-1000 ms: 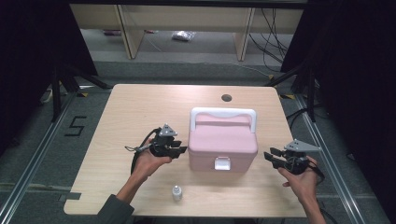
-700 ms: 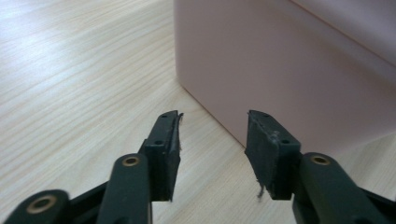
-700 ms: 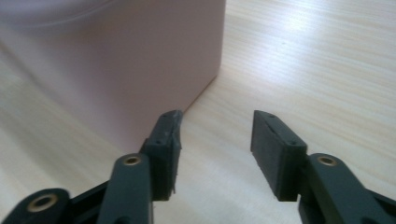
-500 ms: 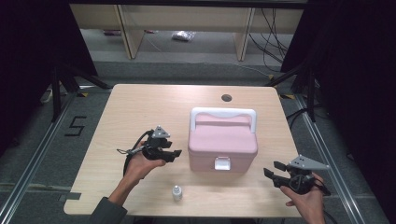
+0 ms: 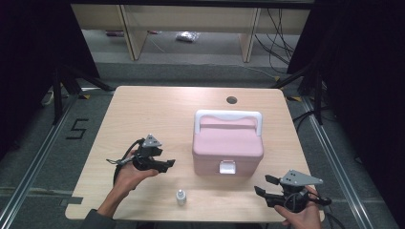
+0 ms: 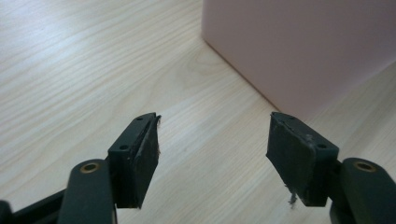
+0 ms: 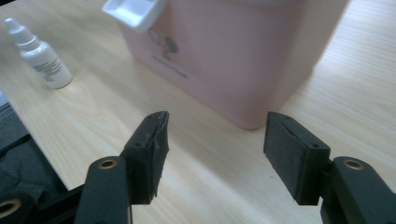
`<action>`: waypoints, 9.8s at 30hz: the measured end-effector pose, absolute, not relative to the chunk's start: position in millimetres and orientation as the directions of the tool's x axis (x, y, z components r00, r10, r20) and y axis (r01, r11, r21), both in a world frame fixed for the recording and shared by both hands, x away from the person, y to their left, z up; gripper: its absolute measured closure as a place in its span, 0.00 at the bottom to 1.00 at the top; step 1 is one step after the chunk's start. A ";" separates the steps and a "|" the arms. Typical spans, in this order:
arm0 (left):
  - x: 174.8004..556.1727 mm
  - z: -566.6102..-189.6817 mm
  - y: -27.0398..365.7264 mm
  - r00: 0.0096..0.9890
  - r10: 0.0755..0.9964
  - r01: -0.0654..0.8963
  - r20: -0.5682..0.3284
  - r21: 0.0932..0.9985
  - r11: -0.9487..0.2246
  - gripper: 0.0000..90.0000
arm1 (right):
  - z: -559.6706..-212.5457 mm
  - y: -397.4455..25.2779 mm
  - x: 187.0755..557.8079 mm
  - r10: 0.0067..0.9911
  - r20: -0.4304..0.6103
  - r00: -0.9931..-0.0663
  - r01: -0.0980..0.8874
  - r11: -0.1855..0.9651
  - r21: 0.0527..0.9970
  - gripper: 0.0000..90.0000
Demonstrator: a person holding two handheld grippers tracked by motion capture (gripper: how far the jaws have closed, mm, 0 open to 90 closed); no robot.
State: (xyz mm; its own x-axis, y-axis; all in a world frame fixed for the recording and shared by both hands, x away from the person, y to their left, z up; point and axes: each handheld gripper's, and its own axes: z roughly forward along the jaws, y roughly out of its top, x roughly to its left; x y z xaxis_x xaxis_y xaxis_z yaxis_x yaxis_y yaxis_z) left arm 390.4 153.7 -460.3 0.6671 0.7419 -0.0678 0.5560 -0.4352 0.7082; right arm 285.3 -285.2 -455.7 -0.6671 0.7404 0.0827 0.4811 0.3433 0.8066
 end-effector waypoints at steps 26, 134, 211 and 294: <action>376.7 -470.5 171.5 0.643 0.762 0.578 -0.074 0.700 -0.419 0.32 | -465.1 -181.8 282.5 0.548 0.042 -0.835 0.359 0.485 0.798 0.40; 381.4 -481.5 175.4 0.622 0.780 0.604 -0.064 0.673 -0.427 0.32 | -425.2 -263.1 281.7 0.681 -0.022 -0.732 0.411 0.467 0.783 0.67; 384.1 -448.0 170.7 0.687 0.721 0.565 -0.086 0.688 -0.456 0.30 | -461.9 -338.6 312.4 0.839 0.051 -0.541 0.526 0.291 0.799 0.39; 504.3 -317.2 16.8 0.927 0.364 0.277 0.087 0.494 -0.824 0.58 | -463.3 -331.8 319.8 0.824 0.045 -0.564 0.497 0.296 0.816 0.34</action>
